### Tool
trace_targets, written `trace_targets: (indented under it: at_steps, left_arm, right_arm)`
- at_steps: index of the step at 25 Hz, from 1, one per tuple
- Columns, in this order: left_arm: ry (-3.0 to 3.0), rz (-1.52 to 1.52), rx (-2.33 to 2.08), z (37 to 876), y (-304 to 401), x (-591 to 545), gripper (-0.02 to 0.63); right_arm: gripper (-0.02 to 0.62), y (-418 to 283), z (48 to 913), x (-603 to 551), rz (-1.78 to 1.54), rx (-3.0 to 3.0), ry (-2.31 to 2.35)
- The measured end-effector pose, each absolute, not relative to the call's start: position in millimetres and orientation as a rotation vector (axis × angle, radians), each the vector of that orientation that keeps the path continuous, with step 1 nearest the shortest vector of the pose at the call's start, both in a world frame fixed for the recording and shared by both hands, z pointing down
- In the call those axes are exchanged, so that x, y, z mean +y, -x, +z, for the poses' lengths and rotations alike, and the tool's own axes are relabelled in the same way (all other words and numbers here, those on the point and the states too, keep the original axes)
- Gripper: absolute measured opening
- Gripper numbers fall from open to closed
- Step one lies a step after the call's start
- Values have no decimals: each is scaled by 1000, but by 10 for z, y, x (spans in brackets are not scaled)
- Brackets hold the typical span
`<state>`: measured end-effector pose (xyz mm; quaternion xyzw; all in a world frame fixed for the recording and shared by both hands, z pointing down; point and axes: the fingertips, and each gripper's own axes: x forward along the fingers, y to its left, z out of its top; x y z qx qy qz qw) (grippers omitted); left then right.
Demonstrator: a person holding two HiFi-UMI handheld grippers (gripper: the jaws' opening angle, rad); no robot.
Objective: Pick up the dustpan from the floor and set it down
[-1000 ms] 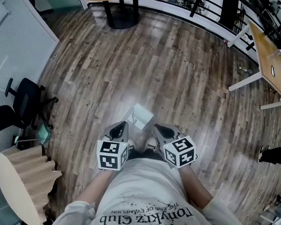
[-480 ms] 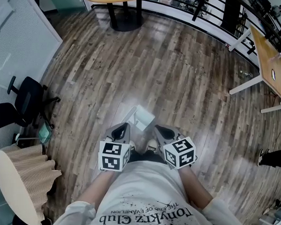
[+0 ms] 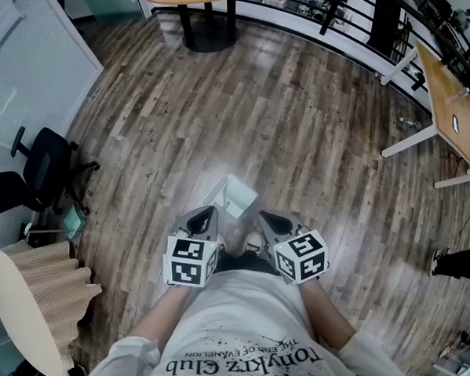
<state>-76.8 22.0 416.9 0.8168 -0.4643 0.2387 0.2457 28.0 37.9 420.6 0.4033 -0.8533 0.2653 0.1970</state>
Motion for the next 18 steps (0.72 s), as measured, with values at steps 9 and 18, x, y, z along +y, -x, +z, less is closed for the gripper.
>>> trace_targets:
  at_steps: [9, 18]
  left_arm:
    - [-2219, 655, -1275, 4171, 825, 153, 25]
    - [-2226, 664, -1261, 4200, 783, 60, 25]
  right_arm:
    - [26, -255, 4180, 299, 742, -2391, -1131]
    - [26, -299, 4199, 206, 745, -2388, -1140]
